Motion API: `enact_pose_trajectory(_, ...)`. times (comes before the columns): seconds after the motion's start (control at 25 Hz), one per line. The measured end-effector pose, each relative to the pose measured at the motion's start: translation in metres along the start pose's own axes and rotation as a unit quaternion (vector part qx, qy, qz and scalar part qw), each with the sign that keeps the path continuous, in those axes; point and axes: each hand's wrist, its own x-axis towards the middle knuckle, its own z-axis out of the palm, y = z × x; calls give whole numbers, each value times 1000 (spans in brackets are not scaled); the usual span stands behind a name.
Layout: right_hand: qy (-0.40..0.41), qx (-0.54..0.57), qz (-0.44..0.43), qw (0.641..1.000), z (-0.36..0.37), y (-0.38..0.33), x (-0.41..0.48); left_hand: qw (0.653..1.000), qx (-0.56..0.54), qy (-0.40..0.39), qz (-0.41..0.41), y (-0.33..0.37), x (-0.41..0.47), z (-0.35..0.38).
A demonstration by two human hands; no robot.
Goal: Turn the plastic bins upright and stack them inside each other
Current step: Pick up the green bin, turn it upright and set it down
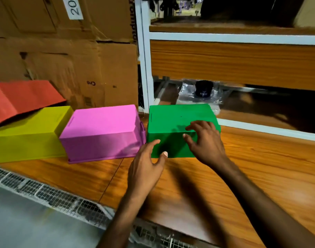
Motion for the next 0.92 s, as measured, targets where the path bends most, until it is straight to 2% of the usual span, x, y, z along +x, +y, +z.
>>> enact_pose_trajectory(0.2,14,-50,52,997,25,45,63,998,51,14,-16,-6,91,37)
enact_pose_trajectory(0.28,-19,-73,87,993,33,57,80,994,100,26,-44,-10,118,50)
enact_pose_trajectory(0.36,-59,-80,124,987,41,64,89,988,128,7,-83,-17,137,58)
enact_pose_trajectory(0.48,-71,-76,135,985,49,69,91,986,105,-36,-128,-26,146,69)
enact_pose_trajectory(0.56,-67,-78,132,986,48,72,94,989,66,-32,-129,-33,145,73)
enact_pose_trajectory(0.68,-69,-96,116,986,45,74,113,993,51,24,-106,-34,137,73)
enact_pose_trajectory(0.8,-85,-96,38,991,48,71,143,981,87,163,-54,-10,107,80)
enact_pose_trajectory(0.84,-98,-95,-4,991,50,70,154,981,67,174,-45,-4,93,88)
enact_pose_trajectory(0.92,-149,-92,-61,983,55,65,175,992,-15,86,-93,7,78,103)
